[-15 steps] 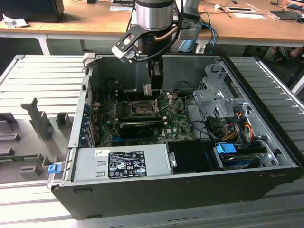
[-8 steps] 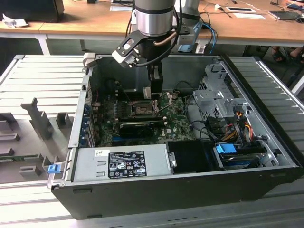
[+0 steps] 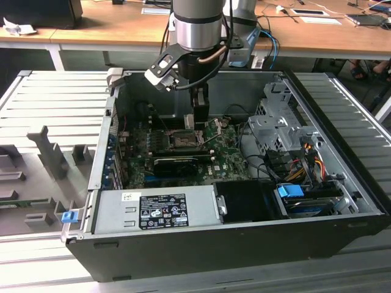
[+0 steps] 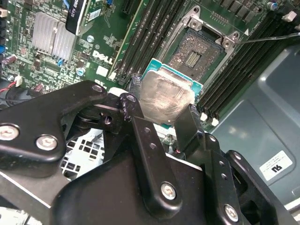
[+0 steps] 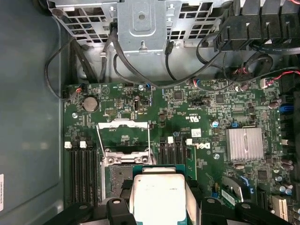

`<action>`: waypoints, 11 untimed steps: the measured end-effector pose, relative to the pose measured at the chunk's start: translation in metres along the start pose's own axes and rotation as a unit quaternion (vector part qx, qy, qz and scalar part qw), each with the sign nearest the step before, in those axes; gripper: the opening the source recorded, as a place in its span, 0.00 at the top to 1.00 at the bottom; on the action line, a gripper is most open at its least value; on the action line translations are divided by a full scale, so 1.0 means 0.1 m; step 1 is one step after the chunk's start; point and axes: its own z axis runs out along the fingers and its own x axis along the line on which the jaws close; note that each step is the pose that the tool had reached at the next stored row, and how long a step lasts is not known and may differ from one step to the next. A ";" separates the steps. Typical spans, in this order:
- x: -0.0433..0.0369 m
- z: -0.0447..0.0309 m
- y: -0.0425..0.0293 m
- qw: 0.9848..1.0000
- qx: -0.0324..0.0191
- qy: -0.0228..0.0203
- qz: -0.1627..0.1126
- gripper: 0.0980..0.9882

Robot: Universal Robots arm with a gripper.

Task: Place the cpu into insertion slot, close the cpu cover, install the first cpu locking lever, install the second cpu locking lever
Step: 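Place the cpu into insertion slot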

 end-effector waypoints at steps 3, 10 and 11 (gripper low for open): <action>0.005 0.049 -0.006 1.000 0.000 0.002 -0.015 0.52; 0.084 0.184 -0.022 1.000 0.001 0.004 -0.028 0.52; 0.092 0.214 -0.027 1.000 0.001 0.004 -0.027 0.52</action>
